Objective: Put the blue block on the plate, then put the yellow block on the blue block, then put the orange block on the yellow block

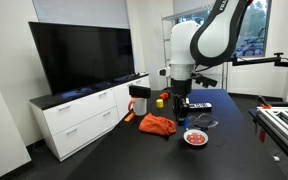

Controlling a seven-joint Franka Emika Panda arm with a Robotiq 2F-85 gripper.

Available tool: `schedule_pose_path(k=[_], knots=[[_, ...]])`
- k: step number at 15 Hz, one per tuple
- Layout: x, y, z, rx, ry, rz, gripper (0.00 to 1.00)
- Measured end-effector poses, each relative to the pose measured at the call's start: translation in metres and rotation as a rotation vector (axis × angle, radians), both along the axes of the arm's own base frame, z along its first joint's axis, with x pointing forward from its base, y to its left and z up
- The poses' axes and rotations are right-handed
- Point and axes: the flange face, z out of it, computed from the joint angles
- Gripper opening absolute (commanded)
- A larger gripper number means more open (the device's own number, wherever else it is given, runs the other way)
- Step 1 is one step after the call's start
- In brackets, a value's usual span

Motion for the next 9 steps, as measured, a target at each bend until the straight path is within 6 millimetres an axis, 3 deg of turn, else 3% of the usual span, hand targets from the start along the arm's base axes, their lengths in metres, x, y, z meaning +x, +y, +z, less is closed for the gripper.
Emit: schedule_pose_path(k=[5, 9], knots=[[-0.029, 0.019, -0.002, -0.008, 0.019, 0.111, 0.08], [-0.027, 0.027, 0.000, -0.014, -0.004, 0.162, 0.08]])
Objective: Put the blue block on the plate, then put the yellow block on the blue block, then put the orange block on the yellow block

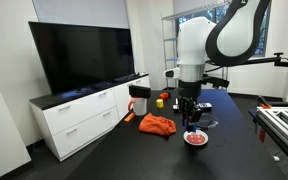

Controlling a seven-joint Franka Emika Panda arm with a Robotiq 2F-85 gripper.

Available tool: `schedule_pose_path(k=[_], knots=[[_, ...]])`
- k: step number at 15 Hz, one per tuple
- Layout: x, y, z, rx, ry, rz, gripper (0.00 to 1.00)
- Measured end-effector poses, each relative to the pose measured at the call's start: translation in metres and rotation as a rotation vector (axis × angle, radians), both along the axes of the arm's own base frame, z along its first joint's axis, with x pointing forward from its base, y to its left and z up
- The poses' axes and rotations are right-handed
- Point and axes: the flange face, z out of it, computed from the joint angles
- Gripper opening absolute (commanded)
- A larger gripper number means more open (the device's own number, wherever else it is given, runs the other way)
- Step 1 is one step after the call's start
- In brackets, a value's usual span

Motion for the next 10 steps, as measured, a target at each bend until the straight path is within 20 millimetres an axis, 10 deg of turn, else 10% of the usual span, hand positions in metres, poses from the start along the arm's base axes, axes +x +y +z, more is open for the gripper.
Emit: schedule_pose_path(k=[10], knots=[[-0.0023, -0.0041, -0.0065, -0.017, 0.021, 0.054, 0.08]])
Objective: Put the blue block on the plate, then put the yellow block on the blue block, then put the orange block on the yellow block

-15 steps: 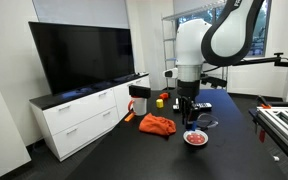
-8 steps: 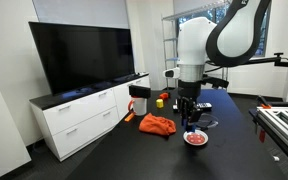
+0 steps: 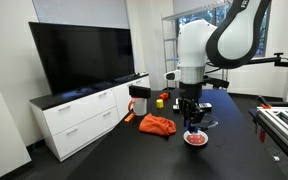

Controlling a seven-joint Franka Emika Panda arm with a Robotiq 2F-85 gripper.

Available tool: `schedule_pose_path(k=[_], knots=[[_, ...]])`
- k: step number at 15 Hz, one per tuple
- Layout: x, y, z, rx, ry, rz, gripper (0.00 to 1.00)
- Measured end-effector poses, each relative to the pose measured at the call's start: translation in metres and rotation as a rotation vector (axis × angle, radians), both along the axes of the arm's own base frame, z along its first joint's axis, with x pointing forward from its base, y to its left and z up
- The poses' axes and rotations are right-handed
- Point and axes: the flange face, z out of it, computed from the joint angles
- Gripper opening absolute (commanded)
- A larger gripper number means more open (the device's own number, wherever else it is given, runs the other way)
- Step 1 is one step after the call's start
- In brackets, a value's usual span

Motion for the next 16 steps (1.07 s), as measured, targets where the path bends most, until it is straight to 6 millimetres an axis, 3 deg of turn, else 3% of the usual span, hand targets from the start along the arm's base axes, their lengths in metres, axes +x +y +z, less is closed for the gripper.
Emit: schedule_pose_path(k=[13, 15, 16], knots=[[-0.005, 0.000, -0.015, -0.025, 0.040, 0.058, 0.08], [-0.006, 0.000, -0.017, -0.027, 0.047, 0.065, 0.58], [-0.006, 0.001, -0.018, -0.029, 0.049, 0.070, 0.59]])
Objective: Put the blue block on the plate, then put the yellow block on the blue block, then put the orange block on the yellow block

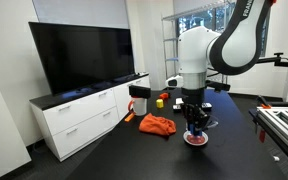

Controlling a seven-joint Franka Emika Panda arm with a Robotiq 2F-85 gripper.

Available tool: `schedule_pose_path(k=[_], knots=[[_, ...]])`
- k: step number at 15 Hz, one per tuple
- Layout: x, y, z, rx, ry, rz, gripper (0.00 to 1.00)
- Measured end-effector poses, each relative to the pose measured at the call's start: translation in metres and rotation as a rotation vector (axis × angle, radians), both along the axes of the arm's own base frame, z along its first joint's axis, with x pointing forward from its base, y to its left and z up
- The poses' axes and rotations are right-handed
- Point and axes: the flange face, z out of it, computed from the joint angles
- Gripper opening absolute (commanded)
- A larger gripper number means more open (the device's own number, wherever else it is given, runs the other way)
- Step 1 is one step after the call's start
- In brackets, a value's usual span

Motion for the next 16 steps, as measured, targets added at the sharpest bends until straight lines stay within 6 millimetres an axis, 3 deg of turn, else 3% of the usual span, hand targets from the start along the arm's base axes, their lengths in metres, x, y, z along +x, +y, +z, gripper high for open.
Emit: schedule_pose_path(k=[6, 12, 14, 16], knots=[[-0.001, 0.001, -0.002, -0.008, 0.006, 0.023, 0.99], [0.005, -0.003, 0.007, -0.009, -0.015, 0.012, 1.00], [0.013, -0.022, 0.027, -0.012, -0.057, -0.034, 1.00], [0.022, -0.061, 0.054, -0.021, -0.119, -0.118, 1.00]])
